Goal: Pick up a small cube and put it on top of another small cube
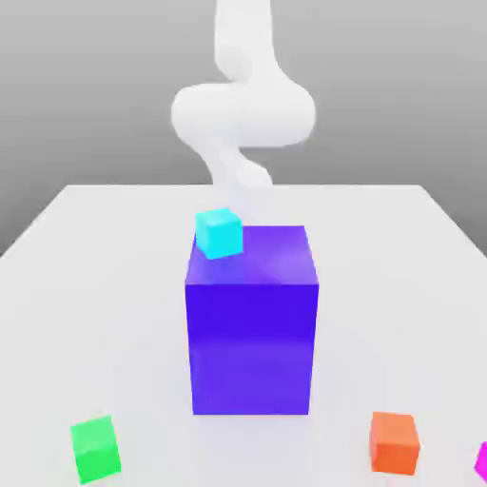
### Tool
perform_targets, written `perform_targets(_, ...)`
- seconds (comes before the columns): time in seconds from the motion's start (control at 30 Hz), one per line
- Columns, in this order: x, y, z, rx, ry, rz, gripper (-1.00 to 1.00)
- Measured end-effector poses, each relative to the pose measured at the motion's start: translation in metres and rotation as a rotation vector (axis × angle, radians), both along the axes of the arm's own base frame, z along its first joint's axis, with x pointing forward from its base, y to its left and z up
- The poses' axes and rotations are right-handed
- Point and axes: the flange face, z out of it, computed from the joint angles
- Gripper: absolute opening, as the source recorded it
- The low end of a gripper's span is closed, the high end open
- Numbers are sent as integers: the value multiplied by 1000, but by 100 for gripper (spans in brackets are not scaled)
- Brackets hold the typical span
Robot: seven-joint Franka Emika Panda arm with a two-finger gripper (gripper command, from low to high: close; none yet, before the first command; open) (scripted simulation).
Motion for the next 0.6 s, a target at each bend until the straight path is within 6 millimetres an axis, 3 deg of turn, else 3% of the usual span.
perform_targets(0.3,95,77,-112,-87,210,45,0)
perform_targets(0.47,128,121,-185,-120,318,87,0)
perform_targets(0.6,142,161,-248,-138,402,135,0)
